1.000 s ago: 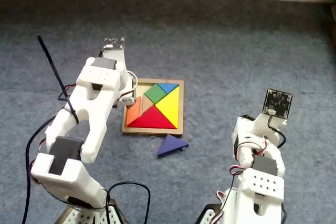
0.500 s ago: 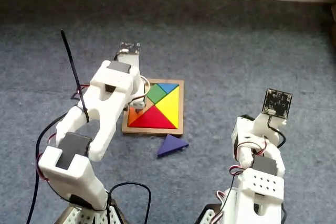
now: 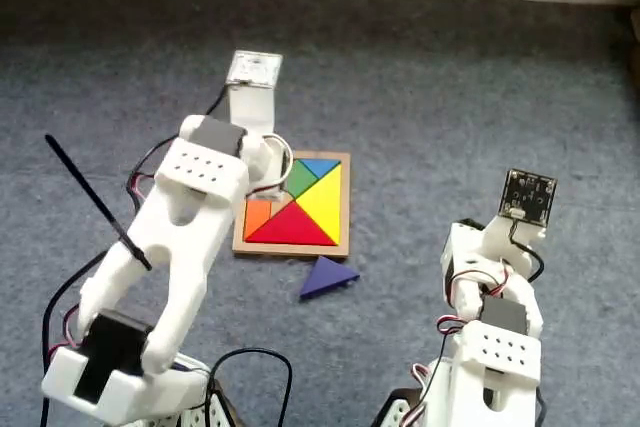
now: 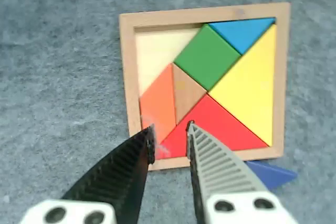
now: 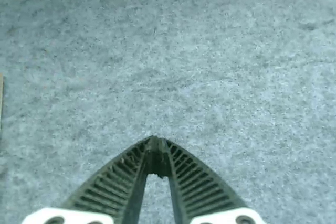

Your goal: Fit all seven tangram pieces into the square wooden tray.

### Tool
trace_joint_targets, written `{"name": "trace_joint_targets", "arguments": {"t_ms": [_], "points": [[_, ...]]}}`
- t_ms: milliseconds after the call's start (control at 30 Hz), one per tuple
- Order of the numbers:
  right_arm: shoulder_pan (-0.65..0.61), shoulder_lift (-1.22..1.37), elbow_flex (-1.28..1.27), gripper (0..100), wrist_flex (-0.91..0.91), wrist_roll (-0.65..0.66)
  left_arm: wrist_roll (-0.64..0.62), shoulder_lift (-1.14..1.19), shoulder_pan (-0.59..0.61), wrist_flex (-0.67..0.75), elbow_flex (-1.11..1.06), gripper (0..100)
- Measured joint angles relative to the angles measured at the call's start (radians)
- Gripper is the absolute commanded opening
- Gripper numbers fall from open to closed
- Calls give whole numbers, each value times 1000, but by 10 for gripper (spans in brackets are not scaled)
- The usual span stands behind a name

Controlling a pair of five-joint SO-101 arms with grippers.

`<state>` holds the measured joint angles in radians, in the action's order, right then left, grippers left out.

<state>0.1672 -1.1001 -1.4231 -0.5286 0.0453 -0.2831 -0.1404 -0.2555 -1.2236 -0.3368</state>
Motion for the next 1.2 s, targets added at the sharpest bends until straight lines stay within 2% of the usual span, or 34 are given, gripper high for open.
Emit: {"name": "trace_joint_targets", "arguments": {"t_ms": [100, 200, 467, 633, 800, 1000, 1200], "points": [[14, 0, 0, 6, 0, 0, 84, -72, -114, 0, -60, 194], [64, 0, 0, 6, 0, 0, 153, -87, -173, 0, -92, 256], [86, 0, 0, 6, 0, 0, 290, -87, -224, 0, -201, 259], [83, 0, 0, 6, 0, 0, 299, -81, -288, 0, -218, 260], [83, 0, 0, 6, 0, 0, 299, 68, -288, 5, -190, 259], [83, 0, 0, 6, 0, 0, 299, 339, -296, 5, -37, 256], [83, 0, 0, 6, 0, 0, 301, 488, -302, -80, 110, 256]]}}
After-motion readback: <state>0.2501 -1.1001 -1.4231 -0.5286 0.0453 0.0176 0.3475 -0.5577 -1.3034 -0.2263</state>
